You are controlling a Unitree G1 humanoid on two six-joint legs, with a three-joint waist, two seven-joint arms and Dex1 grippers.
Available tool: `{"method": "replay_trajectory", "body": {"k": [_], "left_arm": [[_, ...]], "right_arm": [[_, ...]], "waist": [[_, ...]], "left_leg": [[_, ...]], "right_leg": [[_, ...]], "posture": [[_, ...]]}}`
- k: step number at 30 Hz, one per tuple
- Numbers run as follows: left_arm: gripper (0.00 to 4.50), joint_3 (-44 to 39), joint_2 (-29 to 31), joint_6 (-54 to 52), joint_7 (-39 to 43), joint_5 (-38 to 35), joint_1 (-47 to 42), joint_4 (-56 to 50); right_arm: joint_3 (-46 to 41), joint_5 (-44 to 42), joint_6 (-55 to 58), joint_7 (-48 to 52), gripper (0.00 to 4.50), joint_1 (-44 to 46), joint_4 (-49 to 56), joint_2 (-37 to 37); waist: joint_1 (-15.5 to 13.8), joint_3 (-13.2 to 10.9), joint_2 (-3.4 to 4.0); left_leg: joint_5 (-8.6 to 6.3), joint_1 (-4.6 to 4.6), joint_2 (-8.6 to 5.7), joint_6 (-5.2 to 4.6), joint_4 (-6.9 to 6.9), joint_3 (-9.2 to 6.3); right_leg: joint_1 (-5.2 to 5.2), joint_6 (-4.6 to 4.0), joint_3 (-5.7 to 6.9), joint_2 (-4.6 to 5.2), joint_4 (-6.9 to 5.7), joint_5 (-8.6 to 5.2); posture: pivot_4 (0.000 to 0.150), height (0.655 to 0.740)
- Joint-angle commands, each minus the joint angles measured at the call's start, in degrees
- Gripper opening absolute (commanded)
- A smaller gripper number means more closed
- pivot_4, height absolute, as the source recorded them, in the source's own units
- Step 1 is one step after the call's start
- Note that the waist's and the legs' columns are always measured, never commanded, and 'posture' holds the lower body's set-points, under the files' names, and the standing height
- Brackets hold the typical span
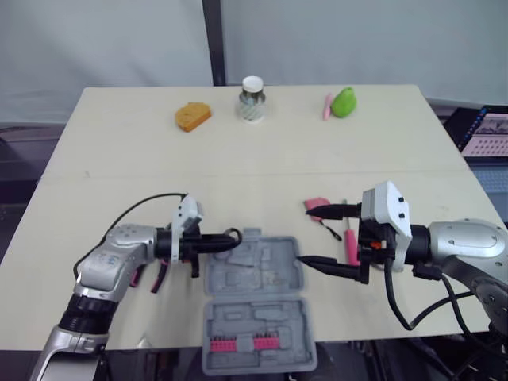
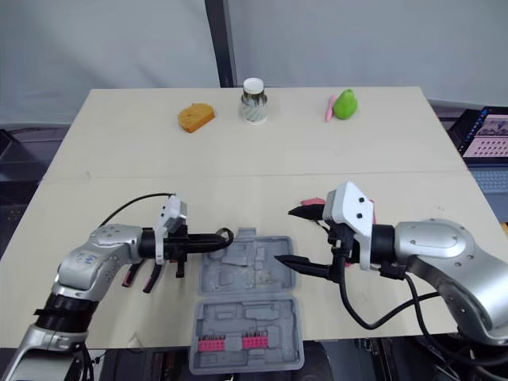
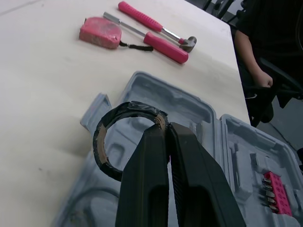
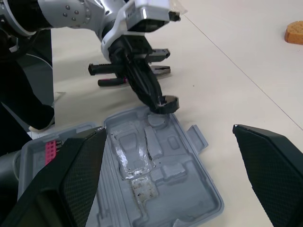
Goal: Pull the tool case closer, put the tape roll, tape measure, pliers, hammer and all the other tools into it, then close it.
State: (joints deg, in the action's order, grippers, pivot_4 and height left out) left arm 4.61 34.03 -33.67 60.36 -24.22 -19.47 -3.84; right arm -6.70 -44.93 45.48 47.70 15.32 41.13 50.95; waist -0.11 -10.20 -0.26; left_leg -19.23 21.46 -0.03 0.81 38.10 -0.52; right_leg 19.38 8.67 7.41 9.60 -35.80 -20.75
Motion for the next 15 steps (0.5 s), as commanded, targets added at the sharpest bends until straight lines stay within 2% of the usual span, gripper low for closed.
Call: {"method": "replay_trajectory", "body": {"k": [1,15], "left_arm": [[0.06,-0.2,0.7,0.6,-0.6,0.6,0.7,-0.3],[0.06,1.3,1.0,2.7,-1.3,3.3,2.1,3.2]], "right_arm": [[-0.5,-1.5,0.4,-1.4,4.5,0.6,2.6,0.1],[0.7,-0.5,-0.2,-2.2,4.5,-2.3,4.1,0.1]], "waist": [[-0.3,0.0,0.0],[-1.3,0.0,-0.01]], "left_leg": [[0.0,0.0,0.0,0.0,0.02,-0.01],[0.0,0.0,-0.02,-0.01,0.06,0.11]], "right_leg": [[-0.01,0.0,0.0,0.0,0.0,0.0],[-0.03,0.0,-0.1,0.0,0.12,0.0]], "posture": [[0.15,0.74],[0.15,0.74]]}}
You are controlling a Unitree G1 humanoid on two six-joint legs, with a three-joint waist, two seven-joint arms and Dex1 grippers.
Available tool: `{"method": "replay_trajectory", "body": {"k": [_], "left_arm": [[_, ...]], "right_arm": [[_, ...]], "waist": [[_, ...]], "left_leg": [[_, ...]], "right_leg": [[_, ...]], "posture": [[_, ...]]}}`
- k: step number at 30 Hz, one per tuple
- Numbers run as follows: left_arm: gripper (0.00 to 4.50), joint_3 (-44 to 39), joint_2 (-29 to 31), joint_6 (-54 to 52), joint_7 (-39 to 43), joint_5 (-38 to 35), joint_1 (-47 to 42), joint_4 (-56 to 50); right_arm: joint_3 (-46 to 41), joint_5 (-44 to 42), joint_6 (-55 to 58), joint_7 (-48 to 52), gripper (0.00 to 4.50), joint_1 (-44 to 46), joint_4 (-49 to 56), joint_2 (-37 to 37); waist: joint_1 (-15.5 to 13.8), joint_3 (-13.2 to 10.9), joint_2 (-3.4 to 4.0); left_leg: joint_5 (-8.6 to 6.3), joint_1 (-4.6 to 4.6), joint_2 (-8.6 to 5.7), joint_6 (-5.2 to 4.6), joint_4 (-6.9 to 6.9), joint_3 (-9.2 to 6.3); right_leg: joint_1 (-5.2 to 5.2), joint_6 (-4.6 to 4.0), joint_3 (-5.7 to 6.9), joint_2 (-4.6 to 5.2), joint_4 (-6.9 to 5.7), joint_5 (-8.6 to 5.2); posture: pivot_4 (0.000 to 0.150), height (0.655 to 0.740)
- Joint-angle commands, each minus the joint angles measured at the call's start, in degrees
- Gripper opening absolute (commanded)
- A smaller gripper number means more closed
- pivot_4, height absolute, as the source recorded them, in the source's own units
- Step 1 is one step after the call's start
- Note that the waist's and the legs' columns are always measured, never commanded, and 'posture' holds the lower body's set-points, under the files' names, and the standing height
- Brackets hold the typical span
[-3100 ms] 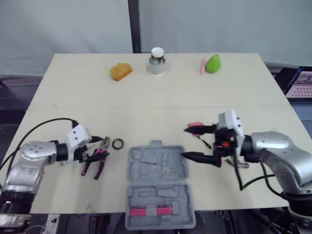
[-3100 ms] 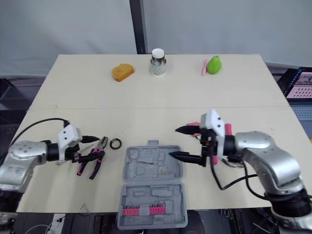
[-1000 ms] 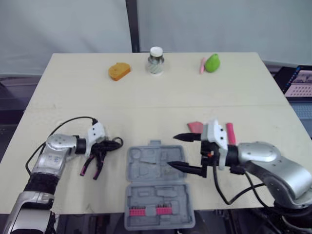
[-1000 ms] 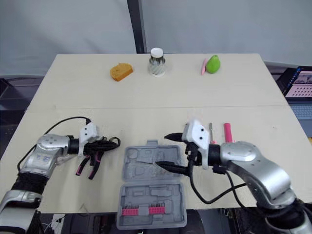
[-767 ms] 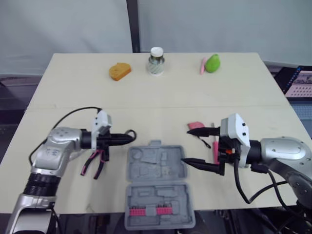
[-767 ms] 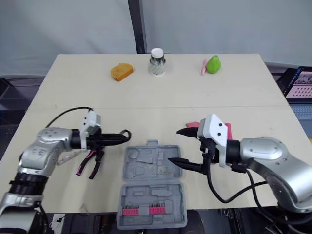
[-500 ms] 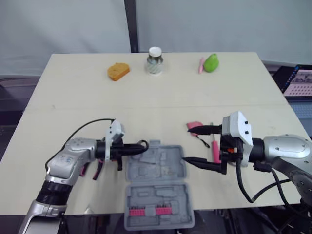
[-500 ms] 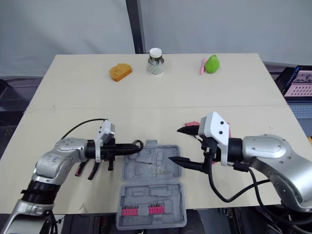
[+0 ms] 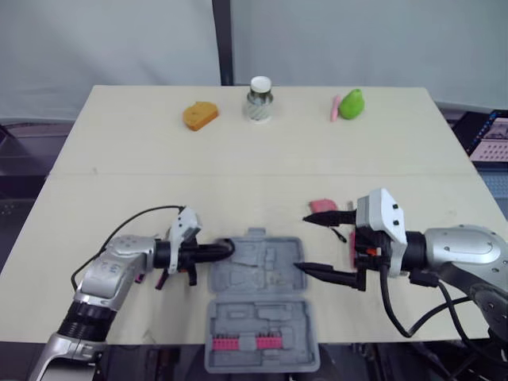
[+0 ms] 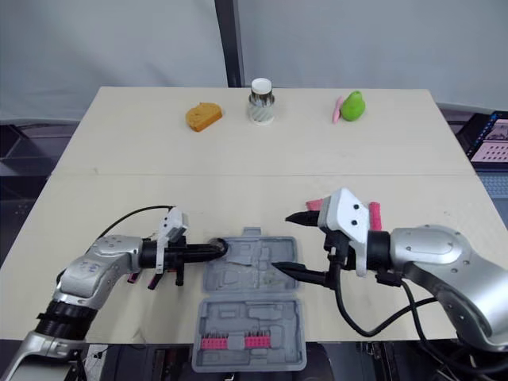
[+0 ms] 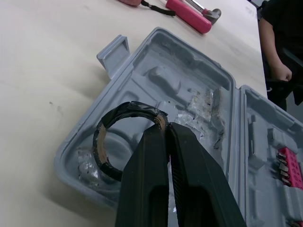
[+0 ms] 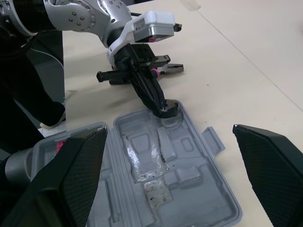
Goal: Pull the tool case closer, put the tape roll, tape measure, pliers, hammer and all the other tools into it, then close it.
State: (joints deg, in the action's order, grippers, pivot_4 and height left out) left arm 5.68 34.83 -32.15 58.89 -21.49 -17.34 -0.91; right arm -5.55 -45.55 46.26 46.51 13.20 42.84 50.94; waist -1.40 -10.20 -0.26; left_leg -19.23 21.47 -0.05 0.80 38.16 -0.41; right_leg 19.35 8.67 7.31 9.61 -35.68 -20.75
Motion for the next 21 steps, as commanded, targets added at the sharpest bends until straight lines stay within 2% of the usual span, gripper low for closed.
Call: {"method": "replay_trajectory", "body": {"k": [1,21], "left_arm": [[0.06,0.2,0.1,1.3,0.2,0.7,0.0,0.5],[0.06,2.1,-1.8,4.6,-0.3,4.3,-2.3,6.0]], "right_arm": [[-0.4,0.2,-1.0,-1.1,4.5,-0.3,2.5,0.1],[0.0,0.4,-1.5,-2.7,4.5,-1.5,2.7,-0.5]], "waist": [[0.0,0.0,0.0],[0.0,0.0,-0.01]], "left_leg": [[0.0,0.0,0.0,0.0,0.0,0.01],[0.0,0.0,0.01,0.0,0.0,0.05]], "right_leg": [[0.0,0.0,0.0,0.0,0.0,0.0],[0.02,0.0,0.01,0.0,0.0,0.0]], "posture": [[0.15,0.74],[0.15,0.74]]}}
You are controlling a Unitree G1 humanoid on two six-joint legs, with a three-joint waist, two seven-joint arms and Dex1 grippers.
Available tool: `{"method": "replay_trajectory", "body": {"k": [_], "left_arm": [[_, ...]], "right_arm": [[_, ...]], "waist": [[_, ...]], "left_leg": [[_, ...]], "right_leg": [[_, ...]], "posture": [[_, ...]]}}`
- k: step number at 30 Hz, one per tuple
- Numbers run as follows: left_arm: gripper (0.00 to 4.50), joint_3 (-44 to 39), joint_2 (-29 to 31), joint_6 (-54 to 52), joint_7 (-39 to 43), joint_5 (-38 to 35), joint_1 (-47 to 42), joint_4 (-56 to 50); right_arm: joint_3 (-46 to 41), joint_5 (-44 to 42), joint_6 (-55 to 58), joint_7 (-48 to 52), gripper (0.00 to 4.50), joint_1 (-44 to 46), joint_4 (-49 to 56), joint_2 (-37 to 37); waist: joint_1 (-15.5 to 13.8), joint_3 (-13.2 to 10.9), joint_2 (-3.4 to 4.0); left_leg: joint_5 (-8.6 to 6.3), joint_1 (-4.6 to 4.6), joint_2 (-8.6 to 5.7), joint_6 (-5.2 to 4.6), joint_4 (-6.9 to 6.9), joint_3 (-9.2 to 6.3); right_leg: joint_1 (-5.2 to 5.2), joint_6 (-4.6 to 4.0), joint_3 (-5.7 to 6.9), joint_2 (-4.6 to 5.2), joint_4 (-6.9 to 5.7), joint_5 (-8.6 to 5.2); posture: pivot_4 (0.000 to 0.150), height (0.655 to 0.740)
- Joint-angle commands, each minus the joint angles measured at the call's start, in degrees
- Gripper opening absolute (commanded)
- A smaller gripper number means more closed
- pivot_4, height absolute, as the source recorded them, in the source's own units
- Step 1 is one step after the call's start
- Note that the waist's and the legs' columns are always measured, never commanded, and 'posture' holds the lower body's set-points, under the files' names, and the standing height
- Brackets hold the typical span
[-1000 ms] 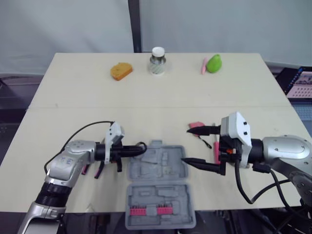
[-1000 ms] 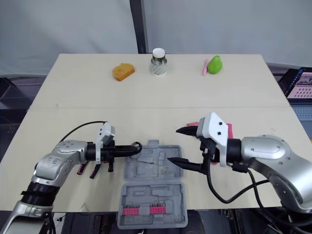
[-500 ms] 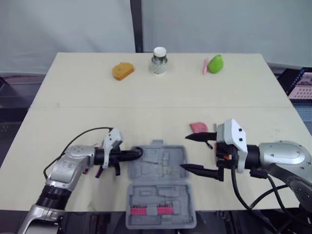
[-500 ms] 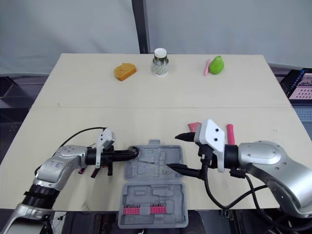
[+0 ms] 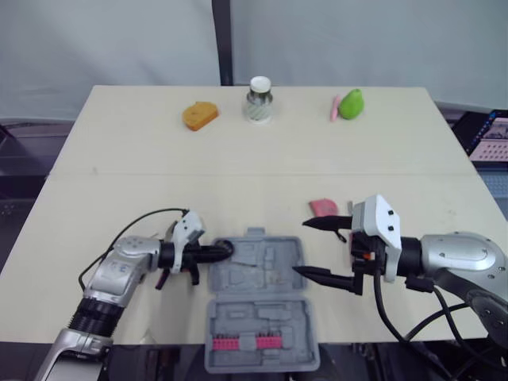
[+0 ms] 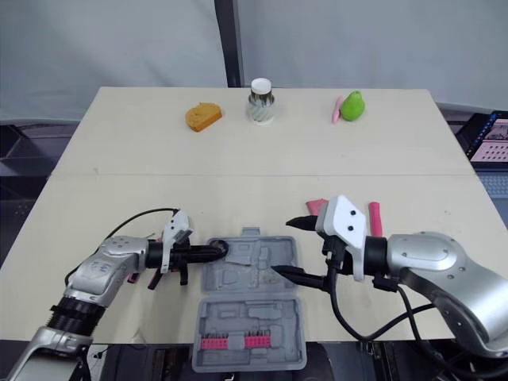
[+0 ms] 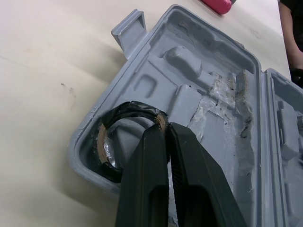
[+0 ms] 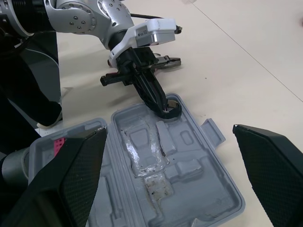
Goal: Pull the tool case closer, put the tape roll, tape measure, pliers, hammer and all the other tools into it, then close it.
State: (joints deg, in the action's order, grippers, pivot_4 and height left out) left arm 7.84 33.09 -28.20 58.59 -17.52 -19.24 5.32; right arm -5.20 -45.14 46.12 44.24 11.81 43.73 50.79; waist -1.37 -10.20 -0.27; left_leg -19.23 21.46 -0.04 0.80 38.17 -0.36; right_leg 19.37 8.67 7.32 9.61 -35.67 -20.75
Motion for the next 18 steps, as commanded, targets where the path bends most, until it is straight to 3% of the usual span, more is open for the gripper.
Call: {"method": "replay_trajectory", "body": {"k": [1,10,13,17,18], "left_arm": [[0.06,0.0,-0.1,0.8,0.0,0.5,-0.5,-0.1],[0.06,0.4,-0.1,2.0,0.3,1.8,-1.0,0.7],[1.03,0.4,-0.2,2.2,0.4,1.9,-1.0,0.9],[3.0,0.3,-0.3,2.6,0.7,2.1,-0.9,0.9],[3.0,0.2,-0.3,2.7,0.8,2.0,-0.8,0.8]], "right_arm": [[-0.3,0.0,-1.4,-0.5,4.5,-0.2,1.7,-0.4],[-0.1,0.2,-1.7,-0.5,4.5,-0.1,1.4,-0.6],[0.0,0.2,-1.9,-0.5,4.5,-0.1,1.3,-0.5],[0.1,0.3,-2.1,-0.4,4.5,-0.1,1.2,-0.5],[0.1,0.3,-2.1,-0.4,4.5,-0.1,1.2,-0.5]], "waist": [[0.0,0.0,0.0],[0.0,0.0,0.0],[0.0,0.0,0.0],[0.0,0.0,0.0],[0.0,0.0,0.0]], "left_leg": [[0.0,0.0,0.0,0.0,0.0,0.0],[0.0,0.0,0.0,0.0,0.0,0.0],[0.0,0.0,0.0,0.0,0.0,0.0],[0.0,0.0,0.0,0.0,0.0,0.0],[0.0,0.0,0.0,0.0,0.0,0.0]], "right_leg": [[0.0,0.0,0.0,0.0,0.0,0.0],[0.0,0.0,0.0,0.0,0.0,0.0],[0.0,0.0,0.0,0.0,0.0,0.0],[0.0,0.0,0.0,0.0,0.0,0.0],[0.0,0.0,0.0,0.0,0.0,0.0]], "posture": [[0.15,0.74],[0.15,0.74],[0.15,0.74],[0.15,0.74],[0.15,0.74]]}}
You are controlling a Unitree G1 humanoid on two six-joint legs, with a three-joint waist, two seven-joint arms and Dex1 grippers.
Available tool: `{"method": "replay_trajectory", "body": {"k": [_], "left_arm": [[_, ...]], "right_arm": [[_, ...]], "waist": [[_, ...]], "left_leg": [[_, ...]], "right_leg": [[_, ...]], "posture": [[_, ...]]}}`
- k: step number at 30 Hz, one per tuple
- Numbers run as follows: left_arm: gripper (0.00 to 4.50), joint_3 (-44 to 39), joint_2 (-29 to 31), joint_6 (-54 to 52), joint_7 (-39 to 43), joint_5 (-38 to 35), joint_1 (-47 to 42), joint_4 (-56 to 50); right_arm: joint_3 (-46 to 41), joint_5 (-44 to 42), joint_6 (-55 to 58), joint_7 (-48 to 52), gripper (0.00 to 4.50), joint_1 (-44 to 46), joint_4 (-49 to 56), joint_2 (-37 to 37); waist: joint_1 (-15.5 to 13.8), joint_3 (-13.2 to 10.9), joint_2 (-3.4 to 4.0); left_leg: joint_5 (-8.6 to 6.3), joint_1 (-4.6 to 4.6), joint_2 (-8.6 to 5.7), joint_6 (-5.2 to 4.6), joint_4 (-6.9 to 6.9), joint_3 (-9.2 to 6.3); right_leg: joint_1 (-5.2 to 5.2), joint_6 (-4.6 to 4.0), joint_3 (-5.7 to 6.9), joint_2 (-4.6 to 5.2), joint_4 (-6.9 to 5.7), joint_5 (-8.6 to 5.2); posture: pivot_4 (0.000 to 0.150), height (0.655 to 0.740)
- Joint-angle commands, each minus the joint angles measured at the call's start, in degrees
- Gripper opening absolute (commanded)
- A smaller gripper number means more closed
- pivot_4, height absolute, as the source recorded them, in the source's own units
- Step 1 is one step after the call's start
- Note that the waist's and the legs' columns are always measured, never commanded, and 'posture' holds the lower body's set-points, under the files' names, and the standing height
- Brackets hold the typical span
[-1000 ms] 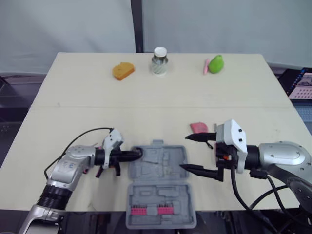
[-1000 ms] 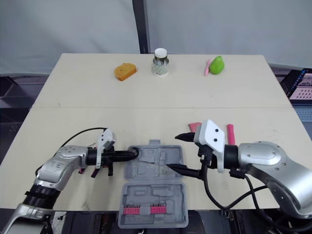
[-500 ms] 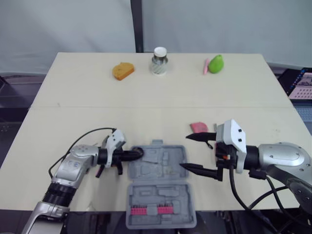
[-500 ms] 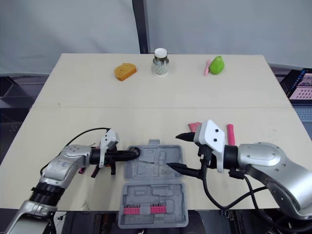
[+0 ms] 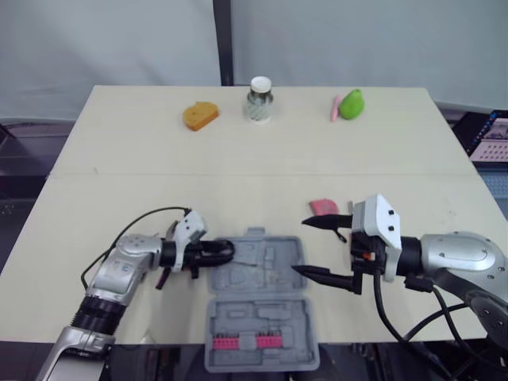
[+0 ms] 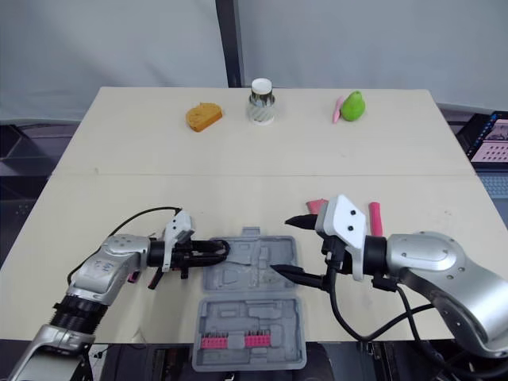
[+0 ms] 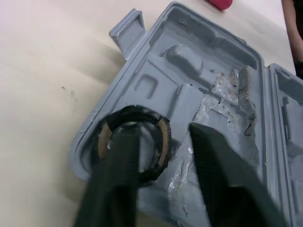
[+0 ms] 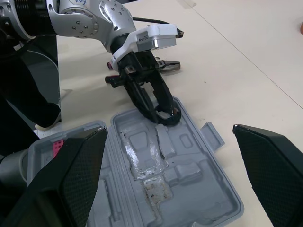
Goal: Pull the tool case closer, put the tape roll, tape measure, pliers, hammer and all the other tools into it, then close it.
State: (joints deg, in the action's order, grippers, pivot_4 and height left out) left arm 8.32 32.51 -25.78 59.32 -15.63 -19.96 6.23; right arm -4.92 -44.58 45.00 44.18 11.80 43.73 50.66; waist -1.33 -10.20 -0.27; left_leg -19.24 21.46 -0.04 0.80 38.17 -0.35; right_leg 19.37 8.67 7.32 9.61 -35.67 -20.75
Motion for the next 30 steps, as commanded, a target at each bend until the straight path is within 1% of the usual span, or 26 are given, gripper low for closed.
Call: {"method": "replay_trajectory", "body": {"k": [1,9,11,12,14,16,18,28,30], "left_arm": [[3.0,-0.4,0.3,0.3,0.1,0.0,-0.1,-0.2],[3.0,-3.5,2.9,-4.7,1.5,-4.1,0.1,-6.5],[3.0,-4.5,2.8,-3.9,0.7,-4.4,0.0,-7.1],[2.77,-4.9,2.6,-3.1,0.1,-4.2,0.0,-7.2],[2.11,-5.3,2.1,-1.6,-0.8,-3.5,0.0,-6.8],[1.15,-4.9,1.7,0.1,-1.4,-2.6,0.0,-5.7],[0.08,-3.6,1.4,2.3,-1.9,-0.9,0.5,-4.3],[0.03,-2.9,-0.1,6.2,-2.2,0.2,1.6,-2.2],[0.55,-2.9,-0.3,6.3,-2.1,0.0,1.5,-2.0]], "right_arm": [[-0.2,-0.2,-1.0,-0.3,4.5,-0.1,1.3,-0.5],[-0.5,-0.8,-0.7,-0.3,4.5,-0.4,1.7,-0.6],[-0.6,-1.0,-0.6,-0.4,4.5,-0.5,1.7,-0.6],[-0.7,-1.1,-0.6,-0.4,4.5,-0.6,1.7,-0.6],[-0.8,-1.1,-0.7,-0.3,4.5,-0.7,1.7,-0.5],[-0.8,-1.0,-0.7,-0.3,4.5,-0.7,1.6,-0.5],[-0.8,-1.0,-0.8,-0.3,4.5,-0.8,1.6,-0.5],[-1.0,-0.8,-0.9,-0.2,4.5,-1.2,1.4,-0.3],[-1.1,-0.9,-1.0,-0.1,4.5,-1.3,1.4,-0.4]], "waist": [[0.0,0.0,0.0],[0.0,0.0,0.0],[0.0,0.0,0.0],[-0.1,0.0,0.0],[0.0,0.0,0.0],[0.0,0.0,0.0],[0.0,0.0,0.0],[0.0,0.0,-0.01],[0.0,0.0,0.0]], "left_leg": [[0.0,0.0,0.0,0.0,0.0,0.0],[0.0,0.0,0.01,0.0,0.0,0.0],[0.0,0.0,0.01,0.0,0.0,-0.01],[0.0,0.0,0.01,0.0,0.0,-0.01],[0.0,0.0,0.01,0.0,0.0,-0.01],[0.0,0.0,0.01,0.0,0.0,0.0],[0.0,0.0,0.01,0.0,0.0,0.0],[0.0,0.0,0.01,0.0,0.0,0.01],[0.0,0.0,0.01,0.0,0.0,0.01]], "right_leg": [[0.0,0.0,0.0,0.0,0.0,0.0],[0.01,0.0,0.0,0.0,0.0,0.0],[0.0,0.0,-0.02,0.0,0.0,0.0],[0.0,0.0,-0.02,0.0,0.0,0.0],[0.0,0.0,-0.01,0.0,0.0,0.0],[0.0,0.0,-0.01,0.0,0.0,0.0],[0.0,0.0,-0.01,0.0,0.0,0.0],[0.0,0.0,-0.01,0.0,0.01,0.0],[0.0,0.0,0.0,0.0,0.01,0.0]], "posture": [[0.15,0.74],[0.15,0.74],[0.15,0.74],[0.15,0.74],[0.15,0.74],[0.15,0.74],[0.15,0.74],[0.15,0.74],[0.15,0.74]]}}
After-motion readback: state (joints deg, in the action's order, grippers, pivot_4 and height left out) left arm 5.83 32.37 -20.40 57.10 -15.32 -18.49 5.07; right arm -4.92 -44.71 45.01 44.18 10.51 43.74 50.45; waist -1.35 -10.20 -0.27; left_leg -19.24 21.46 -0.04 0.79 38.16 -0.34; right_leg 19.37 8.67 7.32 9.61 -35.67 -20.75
